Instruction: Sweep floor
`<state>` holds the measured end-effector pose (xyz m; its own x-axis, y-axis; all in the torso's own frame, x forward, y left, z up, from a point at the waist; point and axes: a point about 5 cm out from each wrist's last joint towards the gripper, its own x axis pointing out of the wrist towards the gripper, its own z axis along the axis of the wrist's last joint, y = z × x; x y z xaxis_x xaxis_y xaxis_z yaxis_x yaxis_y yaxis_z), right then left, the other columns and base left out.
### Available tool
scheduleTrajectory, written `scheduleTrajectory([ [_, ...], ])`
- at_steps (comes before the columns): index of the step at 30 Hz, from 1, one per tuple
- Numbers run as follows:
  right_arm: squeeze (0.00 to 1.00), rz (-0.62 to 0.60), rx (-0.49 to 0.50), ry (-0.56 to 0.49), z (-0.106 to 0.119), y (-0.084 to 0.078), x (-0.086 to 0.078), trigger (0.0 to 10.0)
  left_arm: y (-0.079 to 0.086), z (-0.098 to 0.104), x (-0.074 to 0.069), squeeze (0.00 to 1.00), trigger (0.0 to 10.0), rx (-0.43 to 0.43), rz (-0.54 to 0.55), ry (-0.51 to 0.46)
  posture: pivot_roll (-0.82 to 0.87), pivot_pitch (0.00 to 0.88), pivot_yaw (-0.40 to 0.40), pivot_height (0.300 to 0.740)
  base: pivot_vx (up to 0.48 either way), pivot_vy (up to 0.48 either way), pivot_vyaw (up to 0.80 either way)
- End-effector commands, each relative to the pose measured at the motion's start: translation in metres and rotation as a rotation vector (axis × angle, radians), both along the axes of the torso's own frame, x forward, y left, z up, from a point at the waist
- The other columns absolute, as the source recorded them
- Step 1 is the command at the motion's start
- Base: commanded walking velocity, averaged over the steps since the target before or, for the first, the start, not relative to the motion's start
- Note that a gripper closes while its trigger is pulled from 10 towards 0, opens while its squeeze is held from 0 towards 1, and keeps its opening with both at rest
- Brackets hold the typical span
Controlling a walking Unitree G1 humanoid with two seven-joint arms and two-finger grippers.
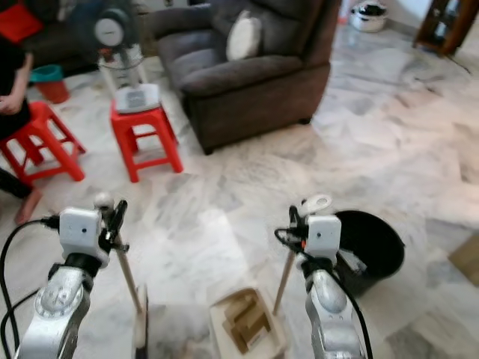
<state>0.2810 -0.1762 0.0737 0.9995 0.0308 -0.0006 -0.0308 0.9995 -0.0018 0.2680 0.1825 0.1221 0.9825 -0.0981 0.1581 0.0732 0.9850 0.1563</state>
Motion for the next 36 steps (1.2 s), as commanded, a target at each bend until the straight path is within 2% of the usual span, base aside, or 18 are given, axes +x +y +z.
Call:
scheduleTrajectory([
  [1, 0.00, 0.009, -0.002, -0.057, 0.0121, 0.0033, 0.0044, 10.0, 0.0014, 0.0080, 0.0010, 0.00, 10.0, 0.009, -0.007, -0.034, -0.08, 0.000, 0.089, 0.740, 0.000, 0.000, -0.80],
  [36, 0.00, 0.012, -0.006, -0.055, 0.0138, 0.0039, 0.0100, 10.0, -0.0009, 0.0077, 0.0022, 0.00, 10.0, 0.009, -0.005, -0.032, -0.07, 0.000, 0.074, 0.740, 0.000, 0.000, -0.80],
])
